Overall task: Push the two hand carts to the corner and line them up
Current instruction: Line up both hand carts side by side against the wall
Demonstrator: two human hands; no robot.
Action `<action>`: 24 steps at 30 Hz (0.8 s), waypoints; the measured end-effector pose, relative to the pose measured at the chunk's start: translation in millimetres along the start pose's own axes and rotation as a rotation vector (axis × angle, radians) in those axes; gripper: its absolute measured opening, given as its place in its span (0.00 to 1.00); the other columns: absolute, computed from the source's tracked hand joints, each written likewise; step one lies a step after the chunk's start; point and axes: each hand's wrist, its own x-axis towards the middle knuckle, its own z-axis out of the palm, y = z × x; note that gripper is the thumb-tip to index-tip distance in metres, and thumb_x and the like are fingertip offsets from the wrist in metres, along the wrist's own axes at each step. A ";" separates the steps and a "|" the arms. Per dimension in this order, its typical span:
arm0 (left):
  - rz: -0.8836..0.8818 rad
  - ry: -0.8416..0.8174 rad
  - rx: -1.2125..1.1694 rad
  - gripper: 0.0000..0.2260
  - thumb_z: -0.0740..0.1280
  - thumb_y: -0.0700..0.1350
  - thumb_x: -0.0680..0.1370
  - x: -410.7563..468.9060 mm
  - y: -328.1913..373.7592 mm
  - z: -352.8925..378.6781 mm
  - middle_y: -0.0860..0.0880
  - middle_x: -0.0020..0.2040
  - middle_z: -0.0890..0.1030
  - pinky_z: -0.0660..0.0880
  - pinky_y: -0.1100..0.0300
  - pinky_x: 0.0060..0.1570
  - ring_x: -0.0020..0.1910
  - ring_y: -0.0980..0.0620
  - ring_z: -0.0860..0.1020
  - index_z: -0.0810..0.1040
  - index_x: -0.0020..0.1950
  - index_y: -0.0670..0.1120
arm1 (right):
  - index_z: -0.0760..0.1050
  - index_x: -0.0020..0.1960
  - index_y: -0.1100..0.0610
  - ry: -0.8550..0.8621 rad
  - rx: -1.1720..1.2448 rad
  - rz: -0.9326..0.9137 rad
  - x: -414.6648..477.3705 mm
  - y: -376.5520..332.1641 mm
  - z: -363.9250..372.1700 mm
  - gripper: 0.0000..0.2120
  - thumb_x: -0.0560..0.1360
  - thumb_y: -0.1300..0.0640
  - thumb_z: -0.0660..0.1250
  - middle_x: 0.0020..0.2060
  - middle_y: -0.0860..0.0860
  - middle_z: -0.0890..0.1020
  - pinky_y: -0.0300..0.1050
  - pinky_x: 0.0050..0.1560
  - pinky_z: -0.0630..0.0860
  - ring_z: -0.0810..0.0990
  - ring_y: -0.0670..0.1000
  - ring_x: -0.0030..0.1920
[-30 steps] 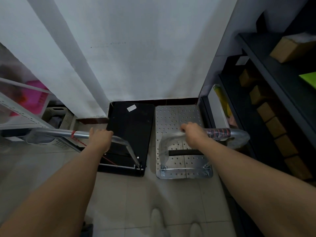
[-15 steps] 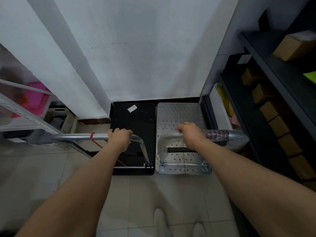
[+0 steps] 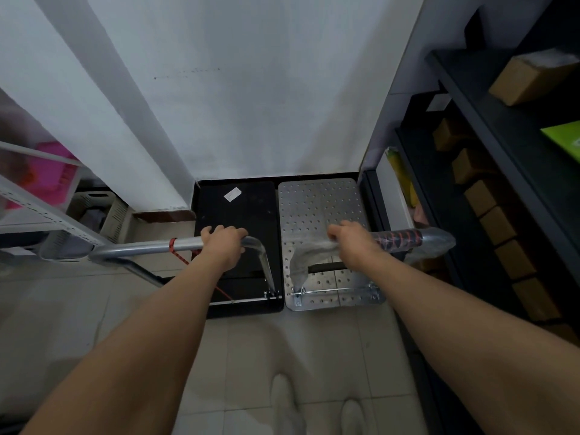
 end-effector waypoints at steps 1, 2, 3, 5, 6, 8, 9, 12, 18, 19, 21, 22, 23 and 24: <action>-0.003 -0.002 -0.001 0.12 0.61 0.44 0.80 -0.7 2.6 0.3 0.49 0.58 0.75 0.56 0.46 0.69 0.62 0.46 0.70 0.72 0.62 0.53 | 0.72 0.56 0.54 -0.001 0.002 0.001 -0.5 2.0 0.0 0.19 0.71 0.73 0.63 0.55 0.53 0.73 0.47 0.58 0.71 0.70 0.53 0.57; -0.005 -0.004 -0.002 0.12 0.61 0.44 0.80 -1.4 4.9 0.6 0.48 0.58 0.75 0.56 0.46 0.69 0.62 0.46 0.69 0.72 0.63 0.53 | 0.72 0.56 0.54 -0.001 0.005 0.003 -1.0 3.6 0.0 0.19 0.71 0.73 0.63 0.55 0.53 0.73 0.47 0.58 0.71 0.70 0.54 0.57; -0.006 -0.003 -0.001 0.12 0.61 0.44 0.80 -2.2 6.6 1.0 0.48 0.58 0.75 0.56 0.46 0.69 0.62 0.46 0.69 0.71 0.63 0.52 | 0.72 0.56 0.54 -0.001 0.007 0.004 -1.1 4.8 -0.2 0.20 0.71 0.73 0.63 0.56 0.53 0.73 0.47 0.58 0.71 0.70 0.54 0.58; -0.004 0.003 0.002 0.12 0.61 0.44 0.80 -3.5 8.5 1.2 0.48 0.58 0.75 0.57 0.46 0.68 0.62 0.46 0.70 0.71 0.63 0.52 | 0.72 0.57 0.54 -0.001 0.004 0.001 -0.5 5.7 -0.4 0.21 0.71 0.74 0.63 0.56 0.53 0.73 0.47 0.57 0.71 0.70 0.54 0.58; -0.001 0.006 -0.002 0.12 0.61 0.44 0.80 -3.4 8.9 1.2 0.48 0.58 0.75 0.57 0.47 0.68 0.62 0.46 0.70 0.72 0.63 0.52 | 0.72 0.57 0.54 -0.002 0.002 -0.001 0.2 6.0 -0.2 0.21 0.70 0.74 0.63 0.56 0.53 0.73 0.47 0.57 0.71 0.70 0.54 0.58; 0.002 0.007 -0.012 0.12 0.61 0.44 0.80 -2.8 9.8 0.7 0.48 0.58 0.75 0.58 0.47 0.67 0.62 0.46 0.70 0.71 0.63 0.52 | 0.71 0.57 0.54 -0.006 0.003 -0.004 1.0 6.8 -0.5 0.22 0.70 0.74 0.63 0.56 0.54 0.72 0.47 0.56 0.71 0.70 0.55 0.57; 0.002 0.006 -0.014 0.12 0.61 0.44 0.80 -2.4 9.9 -0.2 0.48 0.58 0.75 0.58 0.47 0.67 0.62 0.46 0.70 0.71 0.63 0.52 | 0.71 0.57 0.54 -0.006 0.003 -0.005 1.6 7.1 -0.4 0.21 0.70 0.74 0.63 0.56 0.54 0.73 0.48 0.56 0.72 0.71 0.55 0.57; 0.005 0.001 -0.012 0.14 0.61 0.43 0.79 -0.4 8.8 -1.1 0.49 0.58 0.75 0.58 0.47 0.67 0.62 0.47 0.69 0.71 0.64 0.53 | 0.72 0.57 0.54 0.006 -0.002 -0.010 3.6 7.8 -0.9 0.21 0.70 0.73 0.64 0.56 0.53 0.73 0.48 0.56 0.72 0.71 0.54 0.56; -0.008 0.009 -0.024 0.13 0.62 0.44 0.79 9.2 3.6 -4.2 0.49 0.57 0.75 0.58 0.48 0.68 0.62 0.47 0.70 0.72 0.64 0.54 | 0.72 0.59 0.54 -0.002 -0.018 -0.021 10.1 6.7 -2.6 0.22 0.70 0.73 0.64 0.56 0.53 0.73 0.48 0.57 0.72 0.72 0.55 0.57; -0.008 0.013 -0.025 0.13 0.61 0.44 0.80 10.8 2.7 -4.6 0.49 0.58 0.75 0.58 0.48 0.68 0.62 0.47 0.70 0.72 0.64 0.54 | 0.72 0.59 0.54 0.000 -0.019 -0.023 11.8 6.6 -3.4 0.22 0.70 0.73 0.64 0.56 0.53 0.73 0.48 0.56 0.72 0.72 0.55 0.57; -0.008 0.016 -0.021 0.14 0.62 0.44 0.79 13.4 1.3 -5.3 0.50 0.58 0.75 0.58 0.48 0.68 0.62 0.47 0.70 0.72 0.64 0.54 | 0.72 0.58 0.54 0.005 -0.017 -0.025 15.1 6.3 -5.4 0.21 0.70 0.73 0.64 0.56 0.54 0.73 0.48 0.55 0.72 0.72 0.55 0.57; -0.006 0.018 -0.017 0.14 0.62 0.43 0.79 14.8 1.2 -5.6 0.50 0.58 0.75 0.58 0.49 0.68 0.62 0.47 0.70 0.72 0.64 0.54 | 0.72 0.58 0.54 0.006 -0.019 -0.025 16.8 6.3 -6.4 0.21 0.70 0.73 0.64 0.55 0.54 0.73 0.48 0.55 0.72 0.72 0.55 0.57; -0.006 0.019 -0.012 0.14 0.62 0.43 0.79 16.2 0.8 -6.2 0.50 0.58 0.75 0.59 0.49 0.67 0.62 0.47 0.70 0.71 0.64 0.54 | 0.72 0.58 0.54 0.005 -0.023 -0.025 19.1 6.2 -7.2 0.21 0.70 0.73 0.63 0.55 0.54 0.73 0.48 0.55 0.71 0.72 0.55 0.57; -0.005 0.018 -0.008 0.14 0.62 0.43 0.79 16.9 1.3 -6.9 0.50 0.58 0.75 0.59 0.49 0.67 0.62 0.47 0.70 0.71 0.63 0.54 | 0.72 0.58 0.54 0.007 -0.029 -0.024 20.5 6.1 -8.0 0.21 0.70 0.73 0.63 0.55 0.54 0.73 0.48 0.55 0.71 0.72 0.55 0.58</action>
